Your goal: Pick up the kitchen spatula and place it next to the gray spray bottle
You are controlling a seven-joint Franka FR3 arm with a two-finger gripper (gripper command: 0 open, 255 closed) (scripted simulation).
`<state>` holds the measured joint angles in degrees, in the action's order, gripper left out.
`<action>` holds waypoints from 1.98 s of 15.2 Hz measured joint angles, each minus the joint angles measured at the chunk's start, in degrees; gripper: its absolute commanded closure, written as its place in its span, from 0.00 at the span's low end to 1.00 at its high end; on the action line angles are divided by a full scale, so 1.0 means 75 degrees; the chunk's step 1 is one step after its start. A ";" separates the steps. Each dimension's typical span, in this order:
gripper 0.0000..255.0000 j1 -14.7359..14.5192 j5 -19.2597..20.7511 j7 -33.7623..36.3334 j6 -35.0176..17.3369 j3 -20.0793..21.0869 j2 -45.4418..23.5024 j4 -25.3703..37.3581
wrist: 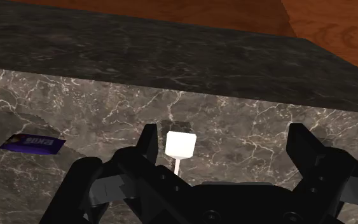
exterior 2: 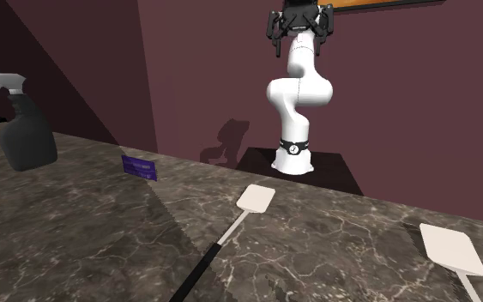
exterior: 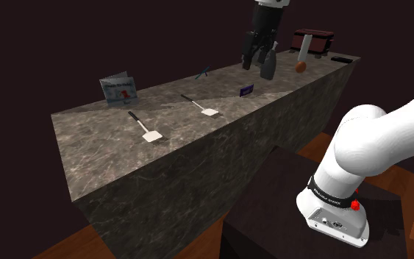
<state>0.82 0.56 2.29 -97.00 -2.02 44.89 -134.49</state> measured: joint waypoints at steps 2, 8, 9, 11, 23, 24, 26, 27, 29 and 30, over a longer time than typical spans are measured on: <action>0.00 0.0011 0.0011 -0.0007 -0.0111 -0.0019 -0.0113 -0.0008; 0.00 0.0082 0.0039 0.0074 -0.1261 -0.0097 -0.1499 0.0135; 0.00 0.0088 0.0039 0.0094 -0.1434 -0.0106 -0.1800 0.0250; 0.00 0.0098 0.0032 0.0149 -0.1784 -0.0115 -0.2380 0.0449; 0.00 0.0244 -0.0083 0.0188 -0.3281 -0.0355 -0.5858 0.2244; 0.00 0.0259 -0.0100 0.0190 -0.3364 -0.0370 -0.6101 0.2385; 0.00 0.0278 -0.0148 0.0217 -0.3434 -0.0385 -0.6685 0.2866; 0.00 0.0296 -0.0174 0.0221 -0.3477 -0.0397 -0.7005 0.3131; 0.00 0.0359 -0.0235 0.0185 -0.3491 -0.0433 -0.7634 0.3708; 0.00 0.0373 -0.0265 0.0201 -0.3566 -0.0435 -0.7982 0.3969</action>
<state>3.62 -1.43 3.80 -123.75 -5.28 -14.97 -104.72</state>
